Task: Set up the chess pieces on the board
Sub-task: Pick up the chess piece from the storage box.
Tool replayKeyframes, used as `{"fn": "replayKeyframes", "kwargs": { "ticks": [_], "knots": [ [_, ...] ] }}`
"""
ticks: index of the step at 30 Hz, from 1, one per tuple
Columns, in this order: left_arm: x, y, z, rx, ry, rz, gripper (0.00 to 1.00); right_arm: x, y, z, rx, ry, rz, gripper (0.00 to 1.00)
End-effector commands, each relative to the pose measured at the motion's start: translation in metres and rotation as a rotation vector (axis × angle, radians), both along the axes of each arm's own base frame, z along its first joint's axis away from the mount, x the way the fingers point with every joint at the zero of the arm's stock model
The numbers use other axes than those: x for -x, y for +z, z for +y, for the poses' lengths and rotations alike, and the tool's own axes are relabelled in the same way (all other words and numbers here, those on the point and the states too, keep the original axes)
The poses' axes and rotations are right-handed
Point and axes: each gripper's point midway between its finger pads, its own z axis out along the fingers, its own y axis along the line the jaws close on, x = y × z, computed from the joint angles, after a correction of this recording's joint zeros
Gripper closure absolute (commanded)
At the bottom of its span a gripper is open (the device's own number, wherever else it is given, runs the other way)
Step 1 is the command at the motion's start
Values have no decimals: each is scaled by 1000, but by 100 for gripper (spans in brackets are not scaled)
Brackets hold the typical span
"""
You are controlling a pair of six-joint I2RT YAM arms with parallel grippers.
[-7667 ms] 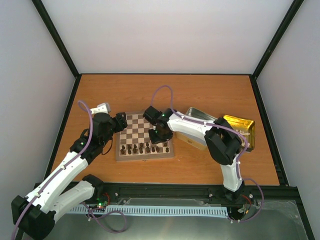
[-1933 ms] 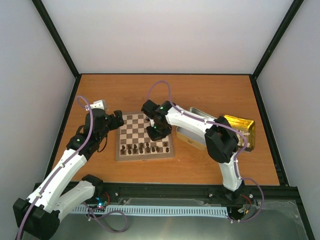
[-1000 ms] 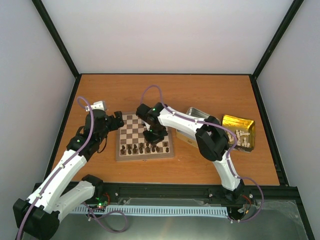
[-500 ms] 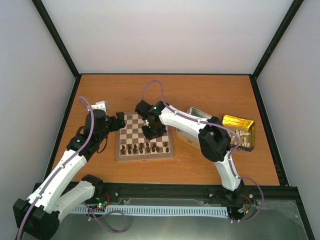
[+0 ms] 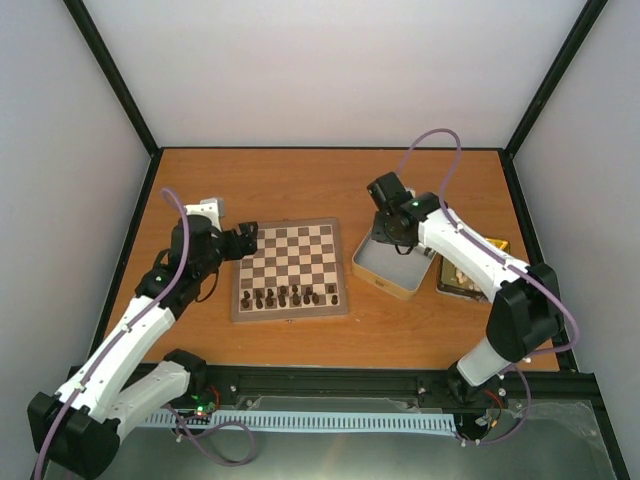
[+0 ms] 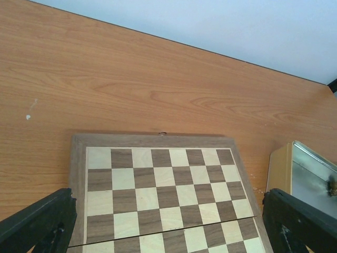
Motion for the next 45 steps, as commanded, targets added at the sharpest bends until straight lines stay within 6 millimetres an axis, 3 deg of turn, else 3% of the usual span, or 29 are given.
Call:
{"fn": "replayKeyframes", "kwargs": {
  "ticks": [1, 5, 12, 21, 36, 45],
  "knots": [
    [-9, 19, -9, 36, -24, -41, 2, -7, -27, -59, 200, -150, 18, 69],
    [-10, 17, -6, 20, -13, -38, 2, -16, -49, -89, 281, -232, 54, 72],
    [-8, 15, 3, -25, 13, -56, 2, -36, -81, -106, 325, -299, 101, 73],
    [-5, 15, 5, -18, 21, -73, 2, -31, -106, -131, 382, -364, 151, 75],
    [-6, 14, 6, -16, 25, -72, 2, -32, -138, -139, 293, -354, 156, 76],
    [-6, 12, 7, -21, 31, -67, 2, -37, -146, -142, 221, -355, 113, 84]
  ]
}}
